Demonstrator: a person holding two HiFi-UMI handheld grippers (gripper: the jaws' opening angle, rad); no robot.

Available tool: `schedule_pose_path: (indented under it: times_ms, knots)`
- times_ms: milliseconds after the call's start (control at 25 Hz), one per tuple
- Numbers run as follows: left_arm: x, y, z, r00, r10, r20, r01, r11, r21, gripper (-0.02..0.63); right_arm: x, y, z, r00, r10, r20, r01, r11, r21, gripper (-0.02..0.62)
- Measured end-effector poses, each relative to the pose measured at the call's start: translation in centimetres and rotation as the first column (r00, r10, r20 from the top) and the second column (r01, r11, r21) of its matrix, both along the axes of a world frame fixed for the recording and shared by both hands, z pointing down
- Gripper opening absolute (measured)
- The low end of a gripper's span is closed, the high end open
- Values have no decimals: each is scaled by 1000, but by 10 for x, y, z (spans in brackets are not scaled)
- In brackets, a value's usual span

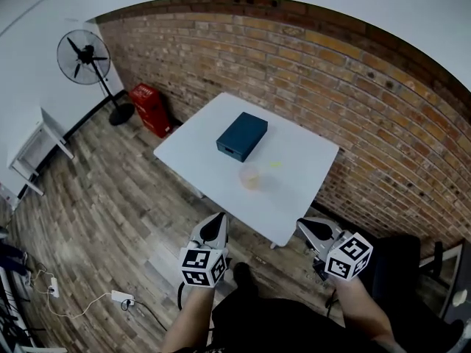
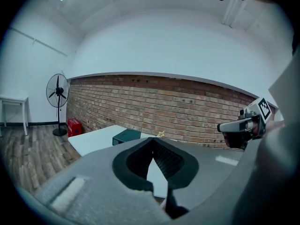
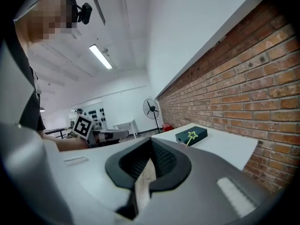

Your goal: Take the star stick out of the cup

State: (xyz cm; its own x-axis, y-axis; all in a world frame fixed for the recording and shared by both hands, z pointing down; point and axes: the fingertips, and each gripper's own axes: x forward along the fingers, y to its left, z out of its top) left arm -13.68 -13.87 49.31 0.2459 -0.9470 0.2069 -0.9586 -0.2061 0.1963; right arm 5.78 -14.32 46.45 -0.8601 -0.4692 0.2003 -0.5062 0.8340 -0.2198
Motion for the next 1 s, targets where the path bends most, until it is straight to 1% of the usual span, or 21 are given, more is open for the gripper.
schedule_pose_path:
  times_ms: [160,240,360,480,560,680,720,800,840,920,1000]
  knots:
    - [-28,-59,3,999,46,-4,-46,999,-14,6,-41,-53,0,1000,8,-14,-8,1000,-14,2]
    - [-41,-84,2,997,75,5,-75,997,-14,6,-56,-74,-3,1000,27,-6,-28,1000,-15,2]
    - [-60,-116,-5,994,106,24,-106,994,0,6,-72,-99,-7,998,59,6,-59,998,-12,1]
    - [-69,-140,-9,990,138,42,-138,990,2,6,-77,-114,-2,997,82,-3,-82,996,-26,2]
    - [-64,-150,-10,983,178,48,-179,984,11,6,-76,-122,1,995,97,-6,-97,994,-39,2]
    - [-43,-160,-10,963,265,51,-266,963,29,6,-69,-136,4,992,125,-7,-125,991,-55,1]
    - [-36,-163,-8,956,289,53,-290,957,25,8,-66,-141,6,991,133,-5,-133,989,-61,2]
    - [-23,-169,-2,943,329,55,-330,944,8,38,-61,-148,7,990,144,-1,-143,987,-68,2]
    - [-16,-173,1,935,348,59,-349,937,-2,43,-59,-152,7,989,148,2,-147,987,-68,0]
    - [0,-181,8,917,389,84,-389,921,-25,51,-52,-160,9,987,159,4,-158,985,-74,1]
    - [17,-188,20,894,433,114,-431,901,-50,53,-45,-167,16,986,169,3,-168,982,-90,2]
